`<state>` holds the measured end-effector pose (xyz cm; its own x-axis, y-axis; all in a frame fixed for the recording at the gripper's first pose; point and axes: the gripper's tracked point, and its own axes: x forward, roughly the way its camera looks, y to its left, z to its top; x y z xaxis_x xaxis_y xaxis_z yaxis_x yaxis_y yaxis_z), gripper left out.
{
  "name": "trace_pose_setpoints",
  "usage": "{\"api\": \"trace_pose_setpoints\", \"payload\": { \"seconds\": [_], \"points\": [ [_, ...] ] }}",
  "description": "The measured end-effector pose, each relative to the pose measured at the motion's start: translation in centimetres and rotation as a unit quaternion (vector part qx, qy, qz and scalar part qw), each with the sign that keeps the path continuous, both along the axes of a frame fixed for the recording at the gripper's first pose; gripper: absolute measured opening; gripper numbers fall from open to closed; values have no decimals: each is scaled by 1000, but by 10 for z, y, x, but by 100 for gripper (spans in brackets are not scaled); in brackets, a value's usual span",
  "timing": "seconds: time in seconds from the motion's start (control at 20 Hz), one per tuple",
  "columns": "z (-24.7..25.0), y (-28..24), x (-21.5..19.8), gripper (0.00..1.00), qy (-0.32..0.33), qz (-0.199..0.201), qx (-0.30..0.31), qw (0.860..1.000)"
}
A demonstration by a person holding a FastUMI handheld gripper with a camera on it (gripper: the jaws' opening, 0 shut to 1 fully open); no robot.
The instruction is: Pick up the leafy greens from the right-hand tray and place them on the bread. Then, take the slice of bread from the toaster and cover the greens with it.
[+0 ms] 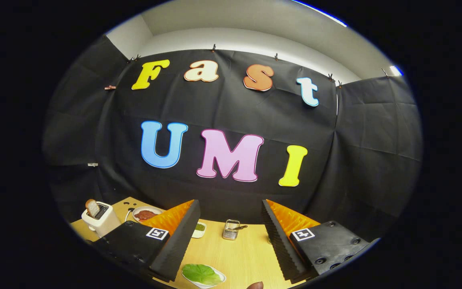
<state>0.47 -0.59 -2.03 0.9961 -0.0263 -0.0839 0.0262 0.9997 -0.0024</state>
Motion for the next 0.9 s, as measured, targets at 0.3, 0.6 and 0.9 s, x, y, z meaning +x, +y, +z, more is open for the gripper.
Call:
{"api": "trace_pose_setpoints", "payload": {
  "seconds": [0.3, 0.6, 0.9],
  "points": [
    [-3, 2, 2, 95, 4, 1, 8, 1000],
    [-20, 19, 7, 95, 23, 49, 7, 999],
    [-98, 55, 2, 95, 111, 181, 26, 977]
  ]
}}
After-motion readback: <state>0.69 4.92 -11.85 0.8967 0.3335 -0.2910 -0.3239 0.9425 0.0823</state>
